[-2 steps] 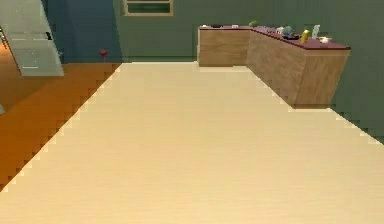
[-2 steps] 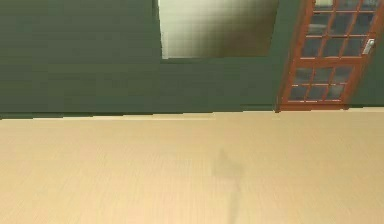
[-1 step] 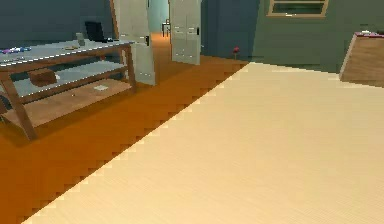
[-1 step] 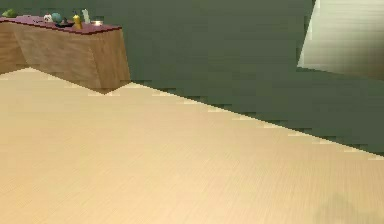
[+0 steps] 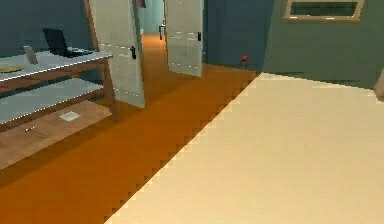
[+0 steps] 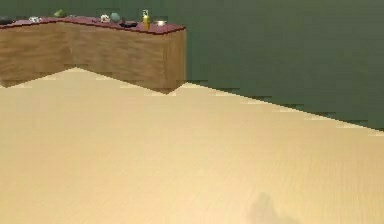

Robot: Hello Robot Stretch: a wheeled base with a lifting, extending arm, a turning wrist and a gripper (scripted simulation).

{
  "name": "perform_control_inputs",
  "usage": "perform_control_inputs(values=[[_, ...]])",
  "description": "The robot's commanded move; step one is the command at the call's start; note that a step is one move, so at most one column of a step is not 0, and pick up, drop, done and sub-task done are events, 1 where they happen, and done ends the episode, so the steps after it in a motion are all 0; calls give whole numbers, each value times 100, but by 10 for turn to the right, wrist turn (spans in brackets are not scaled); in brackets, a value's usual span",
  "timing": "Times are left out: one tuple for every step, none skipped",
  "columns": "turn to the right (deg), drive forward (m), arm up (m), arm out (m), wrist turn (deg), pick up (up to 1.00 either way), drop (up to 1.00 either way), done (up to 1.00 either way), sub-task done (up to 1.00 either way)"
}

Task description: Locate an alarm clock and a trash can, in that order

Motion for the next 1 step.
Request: perform_control_inputs(values=[[0, 100, 0, 0, 0, 0, 0, 0, 0]])
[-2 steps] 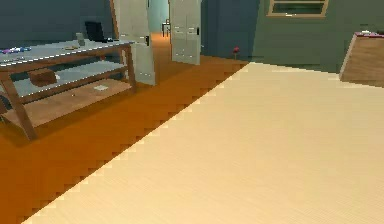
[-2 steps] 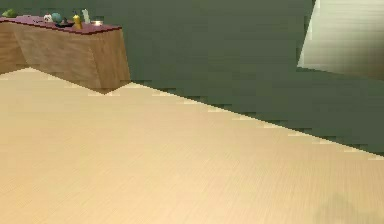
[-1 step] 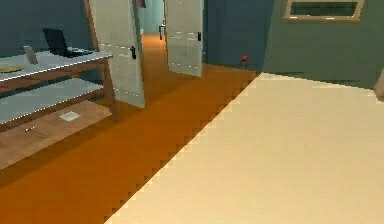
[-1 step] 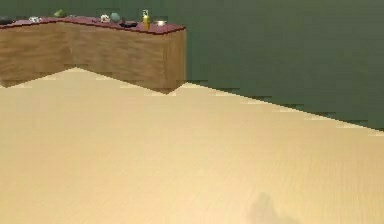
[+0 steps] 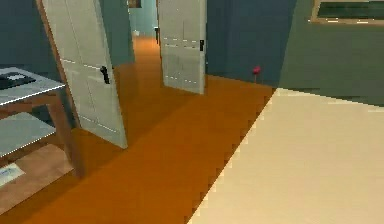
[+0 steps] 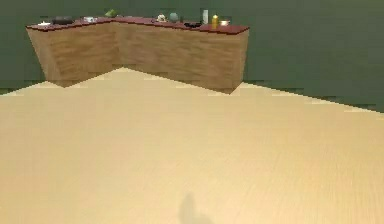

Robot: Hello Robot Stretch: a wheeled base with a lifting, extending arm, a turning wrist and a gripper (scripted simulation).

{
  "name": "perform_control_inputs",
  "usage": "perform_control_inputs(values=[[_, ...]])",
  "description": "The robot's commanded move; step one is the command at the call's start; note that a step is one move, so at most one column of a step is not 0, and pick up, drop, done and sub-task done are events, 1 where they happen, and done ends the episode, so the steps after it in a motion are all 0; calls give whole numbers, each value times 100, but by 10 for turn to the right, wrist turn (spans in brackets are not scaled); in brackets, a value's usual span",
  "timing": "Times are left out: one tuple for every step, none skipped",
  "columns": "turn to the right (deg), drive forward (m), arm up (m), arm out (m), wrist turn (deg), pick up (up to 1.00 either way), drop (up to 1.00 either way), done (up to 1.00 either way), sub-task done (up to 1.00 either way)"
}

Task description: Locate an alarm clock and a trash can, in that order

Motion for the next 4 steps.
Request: perform_control_inputs(values=[[0, 100, 0, 0, 0, 0, 0, 0, 0], [0, 75, 0, 0, 0, 0, 0, 0, 0], [-150, 0, 0, 0, 0, 0, 0, 0, 0], [0, 45, 0, 0, 0, 0, 0, 0, 0]])
